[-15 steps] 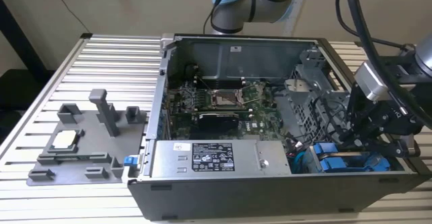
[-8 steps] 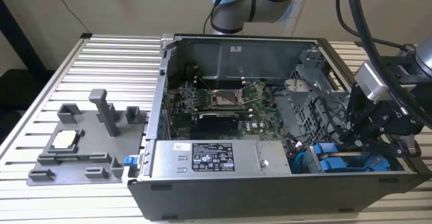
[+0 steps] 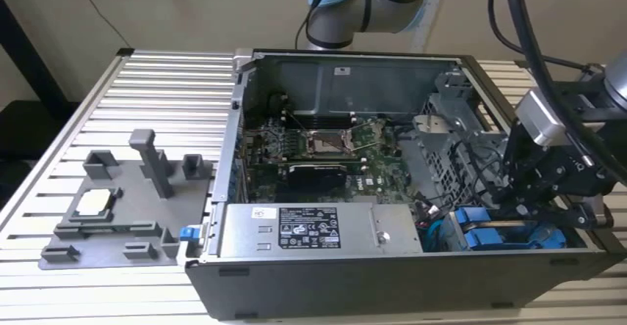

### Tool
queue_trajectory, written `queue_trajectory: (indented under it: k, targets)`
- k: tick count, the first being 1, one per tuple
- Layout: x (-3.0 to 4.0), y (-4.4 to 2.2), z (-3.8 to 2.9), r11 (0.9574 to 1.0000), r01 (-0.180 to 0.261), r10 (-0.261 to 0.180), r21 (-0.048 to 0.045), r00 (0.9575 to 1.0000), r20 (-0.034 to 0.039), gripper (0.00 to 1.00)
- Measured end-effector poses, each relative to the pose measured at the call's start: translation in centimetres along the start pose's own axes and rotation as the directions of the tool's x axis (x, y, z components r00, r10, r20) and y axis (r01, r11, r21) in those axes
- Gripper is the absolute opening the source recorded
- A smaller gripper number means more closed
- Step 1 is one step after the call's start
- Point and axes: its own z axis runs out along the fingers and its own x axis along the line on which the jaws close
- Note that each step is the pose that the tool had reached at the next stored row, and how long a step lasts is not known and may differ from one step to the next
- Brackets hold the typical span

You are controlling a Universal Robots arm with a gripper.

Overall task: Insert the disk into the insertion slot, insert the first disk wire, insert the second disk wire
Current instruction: 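Insert the second disk wire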

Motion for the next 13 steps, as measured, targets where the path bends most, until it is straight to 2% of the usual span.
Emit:
queue_trajectory:
  k: [5,13]
  targets:
    - [-0.06,0.03,-0.47,1.0,0.0,0.0,-0.0005,1.0,0.0,0.24]
    - [-0.24,0.13,-1.94,1.0,0.0,0.0,-0.0007,1.0,-0.0002,0.24]
